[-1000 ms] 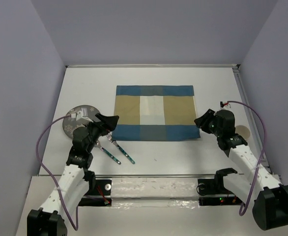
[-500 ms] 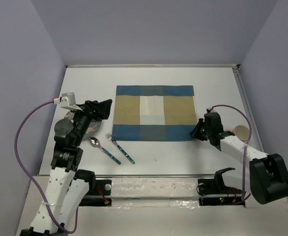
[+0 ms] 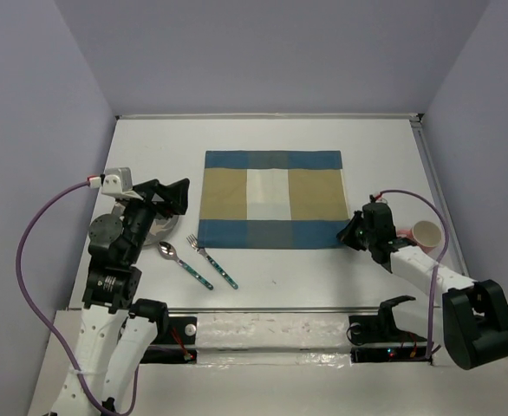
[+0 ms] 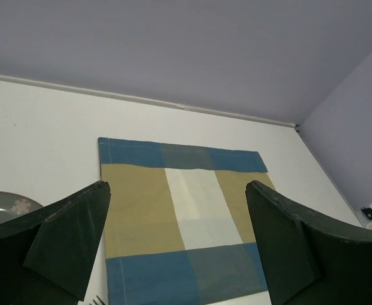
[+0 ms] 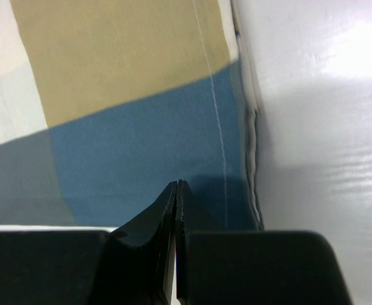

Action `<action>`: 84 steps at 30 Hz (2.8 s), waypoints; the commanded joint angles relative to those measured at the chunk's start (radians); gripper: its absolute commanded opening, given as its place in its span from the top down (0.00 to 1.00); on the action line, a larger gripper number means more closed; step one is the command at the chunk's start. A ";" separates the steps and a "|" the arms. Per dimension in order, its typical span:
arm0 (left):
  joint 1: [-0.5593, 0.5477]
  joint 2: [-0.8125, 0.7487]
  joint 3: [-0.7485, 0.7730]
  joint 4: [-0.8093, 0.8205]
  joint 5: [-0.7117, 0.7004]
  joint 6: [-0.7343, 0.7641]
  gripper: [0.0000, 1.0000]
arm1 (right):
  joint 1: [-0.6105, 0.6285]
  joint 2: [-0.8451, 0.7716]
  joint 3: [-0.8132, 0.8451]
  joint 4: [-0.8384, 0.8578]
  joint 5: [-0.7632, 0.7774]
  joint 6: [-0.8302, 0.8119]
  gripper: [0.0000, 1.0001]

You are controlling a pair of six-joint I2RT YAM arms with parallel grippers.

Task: Set the dinner table for one person

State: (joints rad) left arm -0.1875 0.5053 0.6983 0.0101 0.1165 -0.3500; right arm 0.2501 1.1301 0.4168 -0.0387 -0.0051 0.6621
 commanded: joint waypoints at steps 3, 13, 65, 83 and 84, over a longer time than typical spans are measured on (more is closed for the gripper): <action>0.006 -0.011 -0.029 0.030 -0.009 0.043 0.01 | 0.003 -0.067 -0.065 0.056 -0.004 0.063 0.90; 0.005 -0.019 -0.037 0.008 -0.014 0.048 0.01 | 0.014 -0.031 0.022 0.077 0.041 0.056 0.81; 0.585 0.331 -0.453 0.072 -0.160 -0.461 0.15 | 0.525 0.225 0.395 0.189 -0.160 -0.148 0.73; 0.589 0.664 -0.632 0.663 -0.081 -0.644 0.73 | 0.515 0.215 0.369 0.214 -0.165 -0.118 0.73; 0.588 0.664 -0.637 0.678 -0.081 -0.646 0.77 | 0.515 0.220 0.367 0.218 -0.168 -0.114 0.73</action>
State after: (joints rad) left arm 0.4015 1.1366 0.1112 0.5774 0.0025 -0.9722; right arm 0.7719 1.3544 0.8013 0.1345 -0.1570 0.5320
